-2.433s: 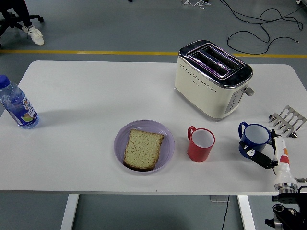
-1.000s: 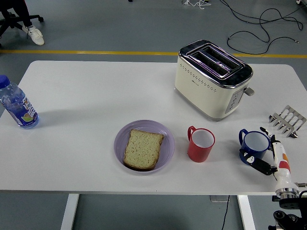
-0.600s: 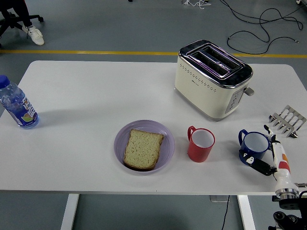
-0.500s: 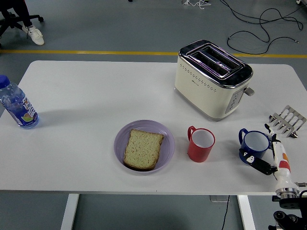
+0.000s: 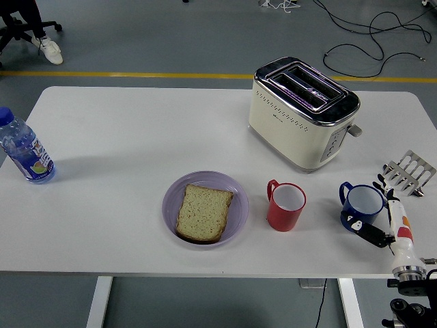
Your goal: Pick up the cup,pour liquid into bread,place the cup on the desk
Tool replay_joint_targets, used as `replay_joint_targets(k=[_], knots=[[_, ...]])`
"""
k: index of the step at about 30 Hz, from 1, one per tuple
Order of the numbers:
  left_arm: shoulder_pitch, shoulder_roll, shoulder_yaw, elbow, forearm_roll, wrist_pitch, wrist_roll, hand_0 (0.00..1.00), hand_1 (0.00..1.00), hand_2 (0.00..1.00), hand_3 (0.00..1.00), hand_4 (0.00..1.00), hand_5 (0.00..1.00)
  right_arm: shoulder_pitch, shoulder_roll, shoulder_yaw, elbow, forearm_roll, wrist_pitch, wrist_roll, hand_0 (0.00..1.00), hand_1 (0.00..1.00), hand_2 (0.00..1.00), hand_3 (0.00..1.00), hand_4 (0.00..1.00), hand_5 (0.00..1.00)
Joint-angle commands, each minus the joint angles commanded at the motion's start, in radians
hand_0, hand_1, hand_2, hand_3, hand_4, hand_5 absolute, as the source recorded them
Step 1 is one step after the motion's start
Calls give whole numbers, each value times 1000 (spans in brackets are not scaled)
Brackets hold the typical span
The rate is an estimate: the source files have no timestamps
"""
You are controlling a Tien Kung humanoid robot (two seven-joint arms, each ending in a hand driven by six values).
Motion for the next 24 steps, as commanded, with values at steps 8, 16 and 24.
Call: replay_joint_targets(k=[8, 16, 24], knots=[[0, -1, -3, 0, 6, -1, -1, 647, 687, 706, 586, 310, 882, -4, 1, 4, 5, 1, 2, 5, 924, 834, 939, 998, 946, 2], [-2, 0, 2, 0, 2, 1, -2, 647, 688, 706, 589, 307, 883, -43, -14, 45, 140, -23, -6, -3, 952, 859, 978, 998, 948, 2], [-2, -1, 2, 0, 1, 0, -3, 648, 688, 706, 592, 304, 887, -74, -43, 88, 336, -88, -13, -41, 964, 870, 982, 998, 953, 2]])
